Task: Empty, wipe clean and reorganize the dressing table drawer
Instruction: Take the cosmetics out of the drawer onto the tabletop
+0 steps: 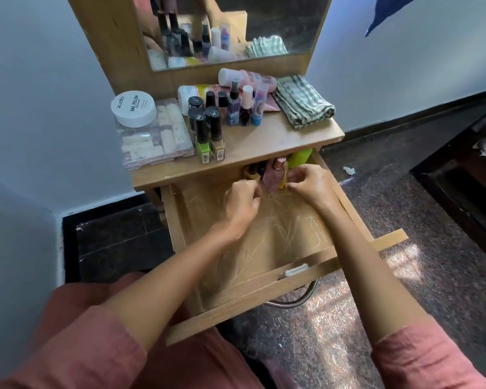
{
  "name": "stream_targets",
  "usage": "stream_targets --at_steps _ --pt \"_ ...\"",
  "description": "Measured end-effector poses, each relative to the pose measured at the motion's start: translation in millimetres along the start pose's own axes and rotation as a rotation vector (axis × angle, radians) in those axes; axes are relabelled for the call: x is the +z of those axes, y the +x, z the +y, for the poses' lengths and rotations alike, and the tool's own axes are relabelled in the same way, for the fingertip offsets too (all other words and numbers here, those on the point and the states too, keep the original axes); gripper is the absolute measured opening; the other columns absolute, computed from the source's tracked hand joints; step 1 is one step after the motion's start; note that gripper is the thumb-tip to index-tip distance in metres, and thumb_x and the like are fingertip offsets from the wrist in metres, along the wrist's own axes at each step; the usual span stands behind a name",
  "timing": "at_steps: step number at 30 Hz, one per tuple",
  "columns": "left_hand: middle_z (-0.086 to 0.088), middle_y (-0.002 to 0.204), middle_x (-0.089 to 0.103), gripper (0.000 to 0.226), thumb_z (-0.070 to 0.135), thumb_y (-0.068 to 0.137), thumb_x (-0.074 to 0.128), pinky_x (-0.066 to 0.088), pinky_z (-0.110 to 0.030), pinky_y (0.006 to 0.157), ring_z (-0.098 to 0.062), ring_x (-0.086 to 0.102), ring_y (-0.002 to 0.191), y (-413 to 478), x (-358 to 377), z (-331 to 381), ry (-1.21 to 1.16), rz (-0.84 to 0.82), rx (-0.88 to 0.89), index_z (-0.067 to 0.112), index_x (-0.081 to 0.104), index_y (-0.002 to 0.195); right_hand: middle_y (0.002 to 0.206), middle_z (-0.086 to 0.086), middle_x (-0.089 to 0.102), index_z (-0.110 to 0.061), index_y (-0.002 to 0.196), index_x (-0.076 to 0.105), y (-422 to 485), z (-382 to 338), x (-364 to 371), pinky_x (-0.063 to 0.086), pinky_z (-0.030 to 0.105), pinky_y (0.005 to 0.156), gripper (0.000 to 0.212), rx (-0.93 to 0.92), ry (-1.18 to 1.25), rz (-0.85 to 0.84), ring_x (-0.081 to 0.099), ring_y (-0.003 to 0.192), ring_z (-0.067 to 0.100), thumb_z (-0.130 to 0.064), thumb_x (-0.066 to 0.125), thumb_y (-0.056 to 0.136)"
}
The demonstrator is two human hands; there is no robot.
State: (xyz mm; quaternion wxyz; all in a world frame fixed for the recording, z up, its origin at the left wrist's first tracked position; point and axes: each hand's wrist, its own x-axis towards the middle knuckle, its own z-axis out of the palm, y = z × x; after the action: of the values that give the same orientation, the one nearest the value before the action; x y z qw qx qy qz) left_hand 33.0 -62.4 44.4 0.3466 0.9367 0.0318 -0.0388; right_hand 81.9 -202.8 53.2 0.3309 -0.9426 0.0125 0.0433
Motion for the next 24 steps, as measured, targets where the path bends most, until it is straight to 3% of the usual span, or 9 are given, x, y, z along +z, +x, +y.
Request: stream_targets --at_steps 4,6,12,17,24 --pt "-0.018 0.108 0.066 0.032 -0.010 0.081 0.053 0.049 -0.038 0.088 -0.031 0.061 0.101 22 13 -18 -0.108 0.075 -0.092 0.001 0.062 0.110 0.100 0.018 0.068 0.003 0.095 0.065 12 4 17 0.038 0.022 0.067 0.026 0.031 -0.003 -0.010 0.062 0.096 0.027 -0.014 0.067 0.076" --pt "-0.016 0.115 0.064 0.041 -0.011 0.081 0.053 0.048 -0.036 0.092 -0.029 0.059 0.107 31 18 -22 -0.083 0.092 -0.115 0.004 0.058 0.119 0.101 0.020 0.067 0.004 0.096 0.064 15 3 24 0.035 0.023 0.062 0.029 0.046 0.015 -0.005 0.061 0.097 0.030 -0.019 0.066 0.078" --pt "-0.017 0.122 0.059 0.037 0.003 0.085 0.056 0.043 -0.033 0.094 -0.028 0.055 0.113 50 29 -23 -0.102 0.143 -0.084 0.001 0.054 0.122 0.091 0.022 0.065 0.004 0.087 0.061 17 -6 29 0.027 0.020 0.052 0.027 0.096 0.057 0.030 0.061 0.084 0.032 -0.022 0.061 0.084" --pt "-0.015 0.119 0.060 0.032 0.000 0.087 0.050 0.039 -0.026 0.086 -0.024 0.054 0.109 50 31 -24 -0.094 0.186 -0.039 0.003 0.055 0.118 0.094 0.022 0.065 0.001 0.092 0.061 14 -11 32 0.040 0.031 0.064 0.022 0.098 0.092 0.016 0.061 0.089 0.035 -0.019 0.057 0.085" --pt "-0.009 0.099 0.063 0.022 0.000 0.089 0.049 0.030 -0.011 0.065 -0.016 0.054 0.088 46 29 -24 -0.162 0.246 -0.063 0.010 0.060 0.105 0.090 0.021 0.066 -0.002 0.085 0.061 8 -15 30 0.041 0.030 0.064 0.023 0.123 0.163 0.001 0.061 0.082 0.032 -0.024 0.055 0.086"
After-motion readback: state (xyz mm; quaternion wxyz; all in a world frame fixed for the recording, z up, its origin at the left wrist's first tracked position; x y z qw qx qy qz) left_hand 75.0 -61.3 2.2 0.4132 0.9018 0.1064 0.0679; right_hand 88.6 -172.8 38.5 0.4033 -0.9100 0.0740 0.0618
